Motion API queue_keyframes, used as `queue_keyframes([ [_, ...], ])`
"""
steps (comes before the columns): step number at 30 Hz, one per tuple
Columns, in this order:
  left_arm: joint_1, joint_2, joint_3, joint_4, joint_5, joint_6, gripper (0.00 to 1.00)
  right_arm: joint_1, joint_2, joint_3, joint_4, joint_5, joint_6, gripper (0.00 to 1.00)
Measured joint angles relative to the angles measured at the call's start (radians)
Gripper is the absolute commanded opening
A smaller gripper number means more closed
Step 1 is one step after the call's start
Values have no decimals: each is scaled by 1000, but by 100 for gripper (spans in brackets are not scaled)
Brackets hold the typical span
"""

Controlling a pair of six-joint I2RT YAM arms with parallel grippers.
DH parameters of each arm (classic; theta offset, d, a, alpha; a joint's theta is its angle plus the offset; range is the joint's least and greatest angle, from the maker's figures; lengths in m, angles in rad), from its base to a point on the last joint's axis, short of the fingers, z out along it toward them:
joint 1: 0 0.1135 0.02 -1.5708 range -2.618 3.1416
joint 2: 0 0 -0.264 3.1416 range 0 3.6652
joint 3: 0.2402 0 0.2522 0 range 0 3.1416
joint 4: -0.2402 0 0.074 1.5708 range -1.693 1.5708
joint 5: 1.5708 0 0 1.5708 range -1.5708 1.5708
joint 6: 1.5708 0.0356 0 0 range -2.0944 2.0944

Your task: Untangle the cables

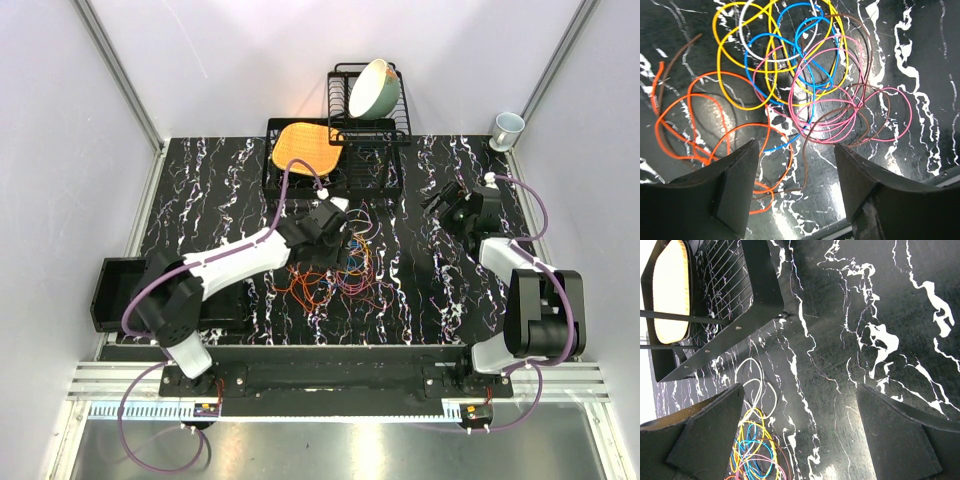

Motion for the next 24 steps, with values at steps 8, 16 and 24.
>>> queue_keyframes([
  [8, -6, 75, 17, 3, 6, 0, 53, 0, 27, 12, 2, -20, 2, 100],
  [16, -20, 82, 17, 5, 15, -2, 33, 0, 46, 26, 6, -23, 3, 100],
  [24, -24, 111, 17, 20, 27, -2, 0, 0, 58, 28, 7, -41, 8, 100],
])
